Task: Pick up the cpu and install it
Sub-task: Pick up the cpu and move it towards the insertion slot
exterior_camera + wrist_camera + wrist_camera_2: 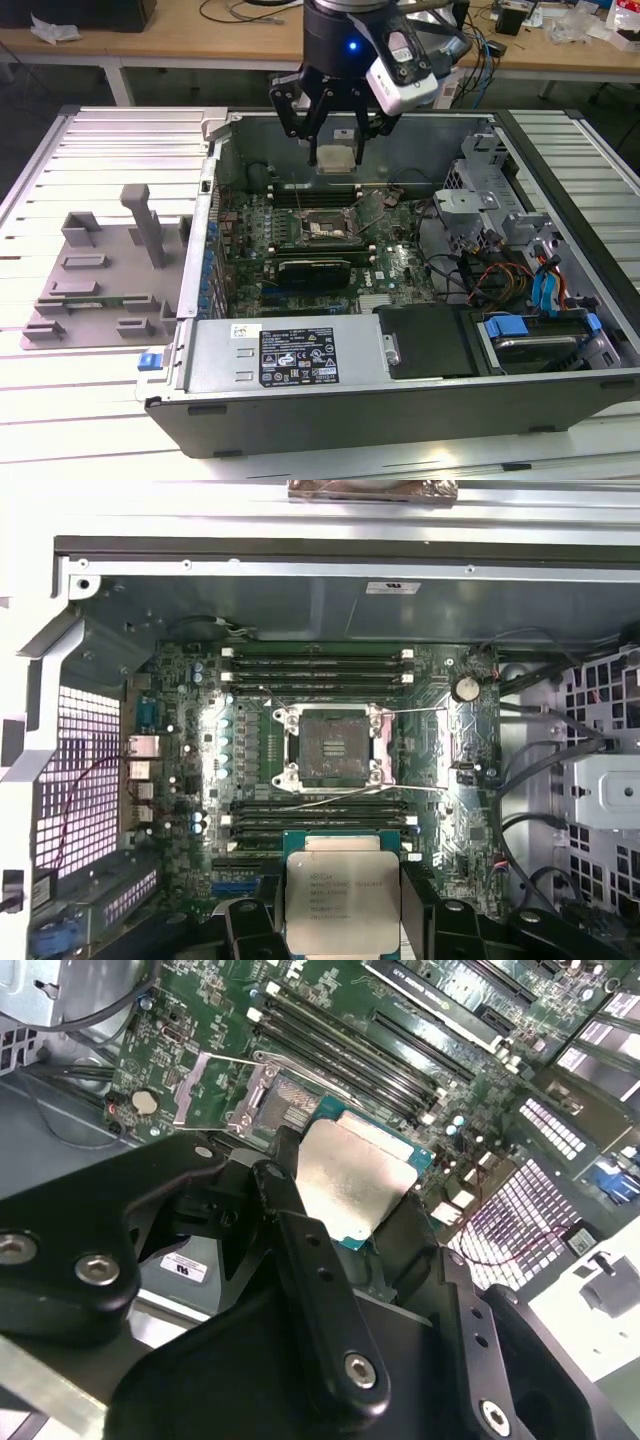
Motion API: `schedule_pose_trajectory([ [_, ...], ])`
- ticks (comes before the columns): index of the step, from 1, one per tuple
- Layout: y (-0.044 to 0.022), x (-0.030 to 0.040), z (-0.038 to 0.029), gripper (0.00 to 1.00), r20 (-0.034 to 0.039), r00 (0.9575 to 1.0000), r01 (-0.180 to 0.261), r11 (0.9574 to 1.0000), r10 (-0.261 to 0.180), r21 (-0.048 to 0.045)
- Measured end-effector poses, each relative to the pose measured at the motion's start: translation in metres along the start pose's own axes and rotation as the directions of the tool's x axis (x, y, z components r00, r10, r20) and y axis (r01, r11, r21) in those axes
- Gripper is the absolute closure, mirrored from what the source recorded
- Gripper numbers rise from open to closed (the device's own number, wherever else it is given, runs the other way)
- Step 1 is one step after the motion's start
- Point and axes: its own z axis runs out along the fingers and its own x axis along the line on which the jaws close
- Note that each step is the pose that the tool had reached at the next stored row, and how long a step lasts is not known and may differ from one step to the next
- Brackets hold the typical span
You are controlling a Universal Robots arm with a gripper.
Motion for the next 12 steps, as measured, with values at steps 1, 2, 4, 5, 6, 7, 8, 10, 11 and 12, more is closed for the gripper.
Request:
schedule_pose_trajectory([
  [1,0.0023,-0.0003,0.0016,0.45,0.0001,1.0,-0.001,1.0,0.001,-0.0001],
  [2,0.0058,-0.0004,0.0031,0.45,0.0,1.0,-0.001,1.0,0.001,0.0002],
  [4,0.009,-0.0013,0.0057,0.45,-0.0004,1.0,-0.002,1.0,0.002,0.0003],
  [5,0.0104,-0.0017,0.0082,0.45,-0.0007,1.0,-0.002,1.0,0.002,0.0003],
  [6,0.0113,-0.002,0.0102,0.45,-0.0012,1.0,-0.002,1.0,0.002,0.0005],
  [7,0.0119,-0.0022,0.0117,0.45,-0.0014,1.0,-0.002,1.0,0.002,0.0005],
  [8,0.0131,-0.0028,0.0137,0.45,-0.002,1.0,-0.002,1.0,0.002,0.0006],
  [10,0.0164,-0.0045,0.0179,0.45,-0.003,1.0,-0.002,1.0,0.002,0.0008],
  [11,0.0173,-0.0053,0.0196,0.45,-0.0032,1.0,-0.003,1.0,0.003,0.0016],
  [12,0.0176,-0.006,0.0209,0.45,-0.0032,1.0,-0.003,1.0,0.003,0.0022],
])
